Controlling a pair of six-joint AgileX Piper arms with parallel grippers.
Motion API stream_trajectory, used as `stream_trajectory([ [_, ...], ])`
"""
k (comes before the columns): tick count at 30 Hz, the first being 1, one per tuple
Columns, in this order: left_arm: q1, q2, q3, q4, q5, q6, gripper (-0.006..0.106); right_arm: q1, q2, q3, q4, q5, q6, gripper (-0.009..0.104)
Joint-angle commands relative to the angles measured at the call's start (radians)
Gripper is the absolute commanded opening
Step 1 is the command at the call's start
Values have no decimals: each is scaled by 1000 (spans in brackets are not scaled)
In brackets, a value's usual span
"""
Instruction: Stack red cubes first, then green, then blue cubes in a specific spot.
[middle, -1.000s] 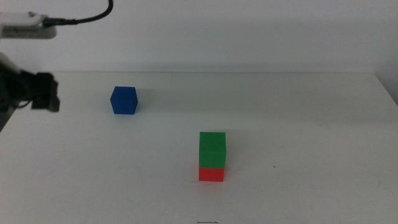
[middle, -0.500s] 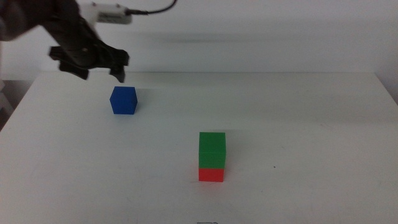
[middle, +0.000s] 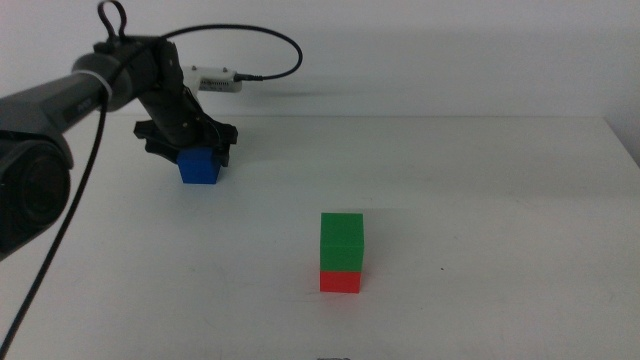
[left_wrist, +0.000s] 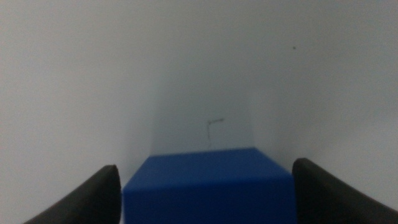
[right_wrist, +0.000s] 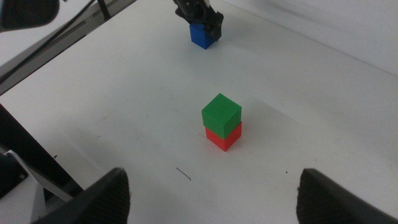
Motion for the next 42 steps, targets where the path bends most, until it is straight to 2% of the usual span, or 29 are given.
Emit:
stream_trajectory([
  [1, -4, -53, -39, -24, -70, -8, 90, -8, 1, -20, -6, -66, -5, 82],
  [5, 2, -37, -39, -52, -110, -7, 71, -8, 1, -20, -6, -69, -5, 82],
  [11, 2, -56, -39, -103, -102, -10, 21, -8, 1, -20, -6, -69, -5, 82],
  [13, 2, -81, -39, -110, -57, 1, 9, -8, 1, -20, -6, -69, -5, 82],
  [15, 2, -113, -38, -108, -13, -2, 1, -8, 1, -20, -6, -70, -5, 82],
  [18, 0, -182, 12, -91, 33, -59, -1, -8, 1, -20, -6, -70, -5, 82],
  [21, -30, -325, 184, -52, -46, -143, -1, -8, 1, -20, -5, -69, -5, 82],
  [23, -64, -436, 329, 6, -98, -217, -1, -8, 1, -20, -5, -69, -5, 82],
  [27, -186, -627, 493, 188, -96, -437, -1, -8, 1, -20, -5, -69, -5, 82],
  [31, -367, -690, 508, 332, -25, -621, -1, -8, 1, -20, -5, -69, -5, 82],
  [37, -582, -652, 508, 428, -27, -842, -1, -8, 1, -20, -5, -69, -5, 82],
  [42, -653, -617, 505, 485, -31, -951, -1, -8, 1, -20, -5, -69, -5, 82],
])
